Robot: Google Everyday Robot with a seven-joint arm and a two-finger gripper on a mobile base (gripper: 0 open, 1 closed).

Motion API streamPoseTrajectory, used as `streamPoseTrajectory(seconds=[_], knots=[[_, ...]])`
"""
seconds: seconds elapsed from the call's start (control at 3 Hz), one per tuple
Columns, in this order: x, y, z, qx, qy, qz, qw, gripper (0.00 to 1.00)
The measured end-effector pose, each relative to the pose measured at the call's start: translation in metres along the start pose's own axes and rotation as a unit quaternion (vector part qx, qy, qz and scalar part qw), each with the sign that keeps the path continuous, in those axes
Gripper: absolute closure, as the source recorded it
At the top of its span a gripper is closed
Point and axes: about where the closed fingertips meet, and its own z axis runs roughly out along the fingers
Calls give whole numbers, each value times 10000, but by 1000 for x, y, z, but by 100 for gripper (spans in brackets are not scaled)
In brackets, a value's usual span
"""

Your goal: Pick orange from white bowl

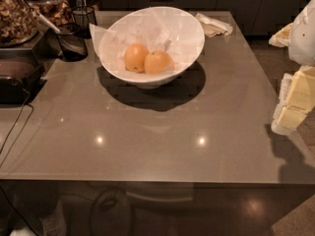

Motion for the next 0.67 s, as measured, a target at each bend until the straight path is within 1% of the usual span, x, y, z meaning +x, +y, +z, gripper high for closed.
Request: streamPoseTrajectory(seconds=[0.33, 0.67], knots=[[-6, -4, -3, 64, 6, -44, 10000, 0], [-21, -20, 0, -171, 75, 104, 9998, 0]])
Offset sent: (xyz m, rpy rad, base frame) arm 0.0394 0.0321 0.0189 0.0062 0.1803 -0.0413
